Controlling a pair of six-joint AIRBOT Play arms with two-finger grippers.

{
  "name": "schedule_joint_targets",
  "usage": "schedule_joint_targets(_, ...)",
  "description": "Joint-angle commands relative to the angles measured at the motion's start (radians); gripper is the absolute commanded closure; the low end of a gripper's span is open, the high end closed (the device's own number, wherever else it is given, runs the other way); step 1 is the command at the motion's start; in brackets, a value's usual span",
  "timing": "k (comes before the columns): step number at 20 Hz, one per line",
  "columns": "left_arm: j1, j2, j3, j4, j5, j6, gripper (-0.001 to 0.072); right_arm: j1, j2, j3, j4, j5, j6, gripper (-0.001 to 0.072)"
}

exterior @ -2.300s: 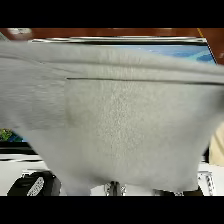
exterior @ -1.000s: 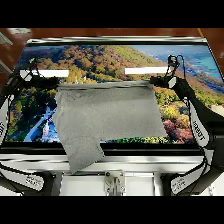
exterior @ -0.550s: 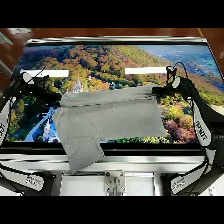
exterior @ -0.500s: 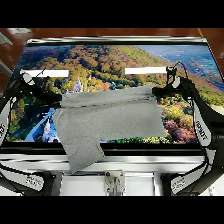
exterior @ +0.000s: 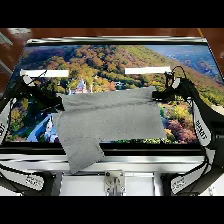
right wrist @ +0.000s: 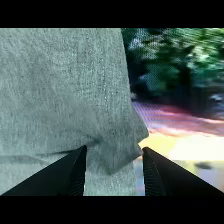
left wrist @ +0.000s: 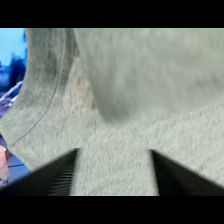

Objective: Fold the shirts.

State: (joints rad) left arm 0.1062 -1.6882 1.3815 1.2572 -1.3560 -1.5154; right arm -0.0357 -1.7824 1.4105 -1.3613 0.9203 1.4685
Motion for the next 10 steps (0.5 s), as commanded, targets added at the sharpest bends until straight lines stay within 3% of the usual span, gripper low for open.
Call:
schedule_joint_targets(1, 0.022, 0.012, 0.039, -0.005, -0.097, 0.003, 0.0077, 0.001, 0.076, 0.001, -0.006, 0.017, -0.074, 0.0242)
schedule_joint_targets(3, 0.045, 0.067, 0.059, -0.005, -0.137, 0.012, 0.0078, -0.008, 0.175, 0.001, -0.077, 0.051, -0.079, 0.0241)
schedule_joint_targets(4, 0.061, 0.111, 0.037, -0.001, -0.152, 0.047, 0.0083, -0.026, 0.22, 0.001, -0.099, 0.091, -0.078, 0.014)
schedule_joint_targets(5, 0.089, 0.171, -0.027, -0.001, -0.154, 0.049, 0.0171, -0.063, 0.255, 0.001, -0.097, 0.162, -0.085, 0.0108)
schedule_joint_targets(7, 0.16, 0.32, -0.256, -0.016, -0.128, 0.053, 0.02, -0.175, 0.289, 0.0, -0.087, 0.386, -0.124, 0.0108)
schedule_joint_targets(8, 0.201, 0.399, -0.393, -0.058, -0.113, 0.097, 0.0199, -0.241, 0.289, 0.0, -0.069, 0.499, -0.149, 0.0107)
schedule_joint_targets(10, 0.292, 0.543, -0.664, -0.156, -0.059, 0.15, 0.016, -0.35, 0.29, -0.006, -0.014, 0.645, -0.171, 0.0108)
